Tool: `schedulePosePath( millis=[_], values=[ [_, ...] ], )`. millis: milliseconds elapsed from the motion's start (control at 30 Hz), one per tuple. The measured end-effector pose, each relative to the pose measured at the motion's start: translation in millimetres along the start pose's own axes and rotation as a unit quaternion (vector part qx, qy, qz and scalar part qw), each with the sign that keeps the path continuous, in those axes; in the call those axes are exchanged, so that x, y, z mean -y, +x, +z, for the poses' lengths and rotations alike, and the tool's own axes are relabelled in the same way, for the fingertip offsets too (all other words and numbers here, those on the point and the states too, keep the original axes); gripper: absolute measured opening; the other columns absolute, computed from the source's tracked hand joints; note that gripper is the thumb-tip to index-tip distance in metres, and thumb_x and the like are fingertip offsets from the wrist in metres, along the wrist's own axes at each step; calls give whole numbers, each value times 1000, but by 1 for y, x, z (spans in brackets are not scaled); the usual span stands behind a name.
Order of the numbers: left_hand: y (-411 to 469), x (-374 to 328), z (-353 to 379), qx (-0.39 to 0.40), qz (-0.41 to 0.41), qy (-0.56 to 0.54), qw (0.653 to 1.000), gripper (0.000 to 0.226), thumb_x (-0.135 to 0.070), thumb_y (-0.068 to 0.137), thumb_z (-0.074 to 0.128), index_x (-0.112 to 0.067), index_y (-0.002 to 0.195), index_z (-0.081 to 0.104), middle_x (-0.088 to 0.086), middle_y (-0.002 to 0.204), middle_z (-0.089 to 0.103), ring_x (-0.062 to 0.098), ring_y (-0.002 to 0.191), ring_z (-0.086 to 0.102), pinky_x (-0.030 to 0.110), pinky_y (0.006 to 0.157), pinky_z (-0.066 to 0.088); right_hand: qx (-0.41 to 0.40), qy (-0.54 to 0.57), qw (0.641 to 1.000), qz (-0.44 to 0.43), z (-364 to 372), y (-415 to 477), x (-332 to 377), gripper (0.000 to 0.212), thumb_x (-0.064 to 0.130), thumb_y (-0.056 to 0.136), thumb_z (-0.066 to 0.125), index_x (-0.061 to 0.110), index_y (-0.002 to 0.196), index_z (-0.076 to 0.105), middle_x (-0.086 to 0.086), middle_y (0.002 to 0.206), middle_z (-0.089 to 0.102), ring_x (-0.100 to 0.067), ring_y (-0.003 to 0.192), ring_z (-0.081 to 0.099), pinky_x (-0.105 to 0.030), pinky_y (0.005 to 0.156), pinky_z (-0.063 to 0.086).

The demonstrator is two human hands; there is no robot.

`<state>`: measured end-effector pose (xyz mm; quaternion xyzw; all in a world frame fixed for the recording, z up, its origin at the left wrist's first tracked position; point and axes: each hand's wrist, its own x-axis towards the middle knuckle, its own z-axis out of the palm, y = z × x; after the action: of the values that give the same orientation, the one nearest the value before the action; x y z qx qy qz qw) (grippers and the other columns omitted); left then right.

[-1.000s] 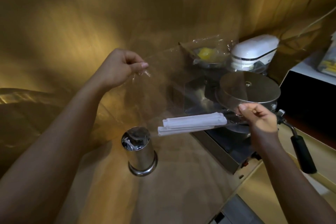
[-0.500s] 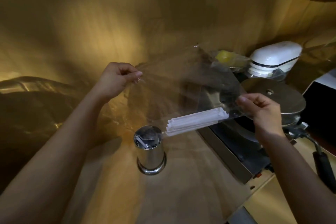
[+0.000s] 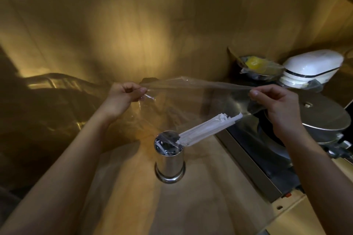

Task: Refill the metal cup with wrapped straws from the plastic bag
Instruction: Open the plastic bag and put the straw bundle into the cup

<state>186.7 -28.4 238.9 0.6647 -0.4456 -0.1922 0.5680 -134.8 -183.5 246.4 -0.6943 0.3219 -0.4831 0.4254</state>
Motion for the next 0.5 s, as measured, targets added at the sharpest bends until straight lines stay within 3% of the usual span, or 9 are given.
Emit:
schedulePosePath(
  millis=[200,333,500],
  values=[
    [-1,11,-14,-24,16,-7,1000,28,-8,84,62,-25,63,69,-16,55,69,-6,55,60,7,58,49,17,-3,999,-36,14,14,15,17,12,80,67,28,74,68,18,65,69,4,65,61,-10,63,49],
    [-2,15,-25,-35,20,-17,999,33,-9,84,62,-29,60,71,-18,55,68,-8,54,57,6,57,47,27,-10,998,-50,24,22,21,17,15,79,68,30,71,68,9,71,68,-1,70,62,-11,65,49],
    [-5,34,-29,-57,-34,-34,997,20,-5,85,60,-18,70,64,-17,50,65,-6,50,56,10,60,50,46,-20,997,-51,39,24,22,19,15,80,68,32,71,67,3,78,67,-12,77,63,-24,73,50]
  ],
)
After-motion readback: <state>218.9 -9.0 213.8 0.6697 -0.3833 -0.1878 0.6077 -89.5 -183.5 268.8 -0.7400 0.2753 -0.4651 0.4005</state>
